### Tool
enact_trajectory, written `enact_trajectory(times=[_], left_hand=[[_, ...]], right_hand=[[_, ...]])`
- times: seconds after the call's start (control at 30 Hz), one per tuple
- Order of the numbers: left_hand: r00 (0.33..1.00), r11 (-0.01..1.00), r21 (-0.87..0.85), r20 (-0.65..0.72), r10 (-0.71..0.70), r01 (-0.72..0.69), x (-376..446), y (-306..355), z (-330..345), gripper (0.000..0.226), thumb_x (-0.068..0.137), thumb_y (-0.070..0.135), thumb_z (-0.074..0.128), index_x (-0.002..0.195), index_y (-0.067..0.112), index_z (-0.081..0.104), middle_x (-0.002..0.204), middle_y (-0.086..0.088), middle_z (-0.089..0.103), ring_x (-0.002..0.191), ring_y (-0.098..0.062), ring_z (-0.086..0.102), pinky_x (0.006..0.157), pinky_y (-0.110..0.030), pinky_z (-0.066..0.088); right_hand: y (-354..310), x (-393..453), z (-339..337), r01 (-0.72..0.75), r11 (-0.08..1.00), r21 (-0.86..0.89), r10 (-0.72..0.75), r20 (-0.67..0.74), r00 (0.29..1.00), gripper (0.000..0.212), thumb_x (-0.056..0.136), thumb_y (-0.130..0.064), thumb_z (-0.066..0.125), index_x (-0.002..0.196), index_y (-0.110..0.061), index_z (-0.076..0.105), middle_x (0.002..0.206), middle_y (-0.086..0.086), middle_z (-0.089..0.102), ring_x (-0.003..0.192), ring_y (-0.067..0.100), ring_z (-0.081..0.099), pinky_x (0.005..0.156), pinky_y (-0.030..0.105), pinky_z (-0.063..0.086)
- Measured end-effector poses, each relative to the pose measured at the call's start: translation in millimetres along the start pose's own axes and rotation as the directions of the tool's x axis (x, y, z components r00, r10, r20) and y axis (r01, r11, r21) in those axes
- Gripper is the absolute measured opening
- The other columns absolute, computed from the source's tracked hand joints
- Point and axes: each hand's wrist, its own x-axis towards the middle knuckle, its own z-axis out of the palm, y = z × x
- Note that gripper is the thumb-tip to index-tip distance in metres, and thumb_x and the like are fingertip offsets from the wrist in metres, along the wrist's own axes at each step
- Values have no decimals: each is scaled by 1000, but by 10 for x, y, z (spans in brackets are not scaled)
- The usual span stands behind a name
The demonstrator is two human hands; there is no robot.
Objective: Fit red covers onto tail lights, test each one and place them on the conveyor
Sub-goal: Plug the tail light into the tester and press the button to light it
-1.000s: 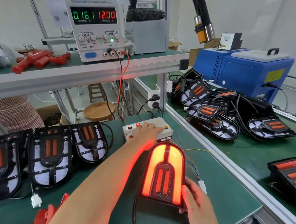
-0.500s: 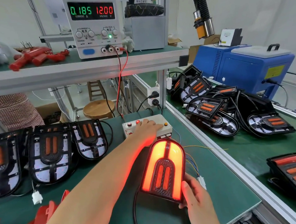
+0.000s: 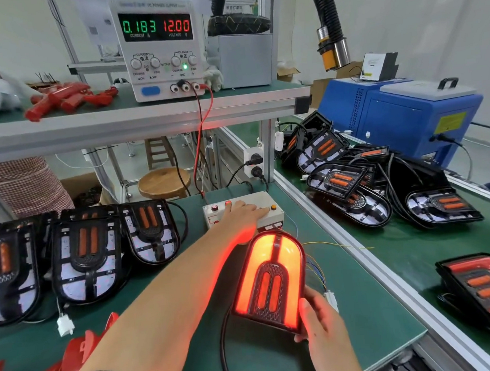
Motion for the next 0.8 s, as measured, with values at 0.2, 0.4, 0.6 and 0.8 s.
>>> enact_trajectory(times=[0.2,0.4,0.6,0.8], left_hand=[[875,818,-574,-407,-262,-22,-329,22,-28,60,99,-2,43,155,20,41,159,-4,41,149,-20,29,124,-30,18],[796,587,-805,-409,-446,-85,-1000,222,-47,28,105,22,49,124,18,68,114,5,71,105,-8,63,93,-24,48],[713,421,-906,-265,-649,46,-1698,494,64,38,108,29,42,96,13,74,100,3,72,85,-9,63,75,-22,45],[639,308,-942,-154,-754,136,-2390,839,314,15,103,37,51,98,27,60,99,10,60,98,-11,58,84,-27,40]], right_hand=[[-10,-17,6,-24,999,48,23,14,1000,27,105,-13,50,121,-31,63,89,-4,76,62,6,58,53,25,50],[-55,-45,23,-12,1000,-1,12,43,999,26,106,-17,48,120,-34,62,93,-11,76,64,-1,59,55,22,52],[-127,-67,9,-2,999,-37,5,73,997,26,107,-18,47,125,-27,63,96,-11,76,67,-2,61,56,21,51],[-233,-133,19,29,989,-146,-13,106,994,26,106,-21,49,126,-25,64,84,-11,73,59,1,59,55,23,50]])
